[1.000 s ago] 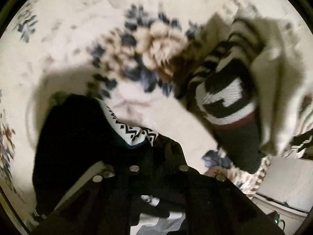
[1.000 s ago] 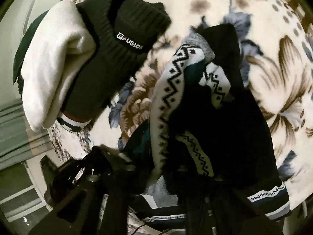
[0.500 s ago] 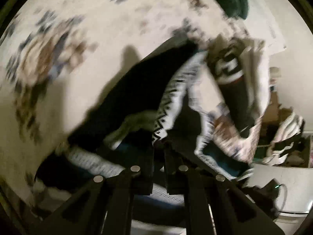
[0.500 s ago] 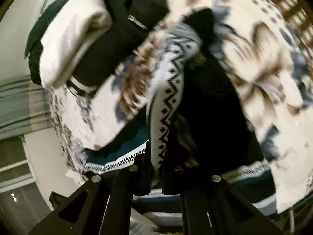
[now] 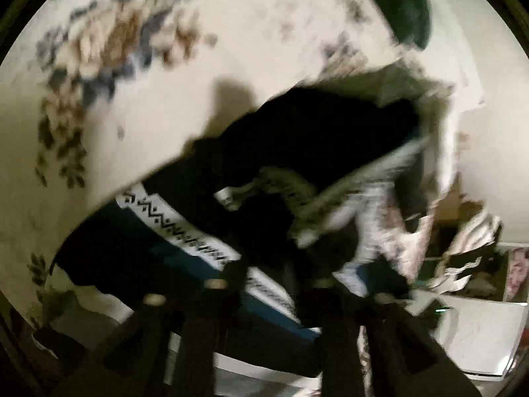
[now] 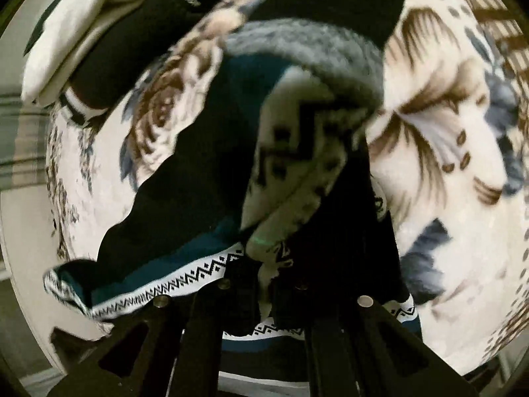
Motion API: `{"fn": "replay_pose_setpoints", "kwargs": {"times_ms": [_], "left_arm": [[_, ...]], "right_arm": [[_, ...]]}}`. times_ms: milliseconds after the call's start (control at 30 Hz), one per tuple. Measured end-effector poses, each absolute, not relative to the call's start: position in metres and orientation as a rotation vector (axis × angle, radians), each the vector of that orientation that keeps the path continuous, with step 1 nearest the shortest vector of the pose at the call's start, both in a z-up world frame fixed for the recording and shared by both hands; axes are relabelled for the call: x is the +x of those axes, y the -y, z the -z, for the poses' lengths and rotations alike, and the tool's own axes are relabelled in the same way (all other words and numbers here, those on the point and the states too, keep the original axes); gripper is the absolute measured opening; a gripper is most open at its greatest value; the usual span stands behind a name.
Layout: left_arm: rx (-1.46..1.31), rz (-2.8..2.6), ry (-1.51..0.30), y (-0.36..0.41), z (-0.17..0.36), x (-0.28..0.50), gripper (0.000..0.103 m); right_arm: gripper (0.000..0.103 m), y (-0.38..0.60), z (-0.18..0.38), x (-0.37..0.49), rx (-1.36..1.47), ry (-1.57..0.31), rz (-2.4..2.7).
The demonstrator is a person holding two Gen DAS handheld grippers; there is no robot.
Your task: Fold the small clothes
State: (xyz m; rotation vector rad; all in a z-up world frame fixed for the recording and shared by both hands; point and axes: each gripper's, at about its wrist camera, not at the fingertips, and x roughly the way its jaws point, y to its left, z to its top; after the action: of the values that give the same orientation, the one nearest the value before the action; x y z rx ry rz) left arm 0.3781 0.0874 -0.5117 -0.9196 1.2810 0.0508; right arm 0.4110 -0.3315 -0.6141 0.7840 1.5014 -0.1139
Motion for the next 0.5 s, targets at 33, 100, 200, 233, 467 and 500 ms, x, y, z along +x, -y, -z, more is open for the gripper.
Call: {"fn": "replay_pose_setpoints", "kwargs": {"times_ms": [33,100,200,233,467,500], "left_arm": [[-0.925,-0.056,-1.248,-0.089,0.499,0.381,0.064],[-0.964,-0.022,-1.171,-0.091,0.478,0.396,0.066],[-0.877,0.007,-1.153,-0.08,0.472,0.434,0.066],[-0.851,0.011,-1.164,-0.073,0.477,0.443,0.066],[-0.64,0.008,-1.226,-0.056,0.516,0.472,0.009],[-0.63,0.01,-1.195,-0.058,0.509,0.469,0.009]], "right_arm": [[0.007,0.33,0.612,0.411,0.768,-1.5,0.107],[0.007,0.33,0.607,0.411,0.753,-1.495,0.101],[0.007,0.332,0.601,0.409,0.742,-1.487,0.097],[0.007,0.332,0.601,0.409,0.742,-1.484,0.098],[0.007,0.334,0.594,0.405,0.806,-1.433,0.085],[0.007,0.334,0.59,0.404,0.823,-1.417,0.078]]}}
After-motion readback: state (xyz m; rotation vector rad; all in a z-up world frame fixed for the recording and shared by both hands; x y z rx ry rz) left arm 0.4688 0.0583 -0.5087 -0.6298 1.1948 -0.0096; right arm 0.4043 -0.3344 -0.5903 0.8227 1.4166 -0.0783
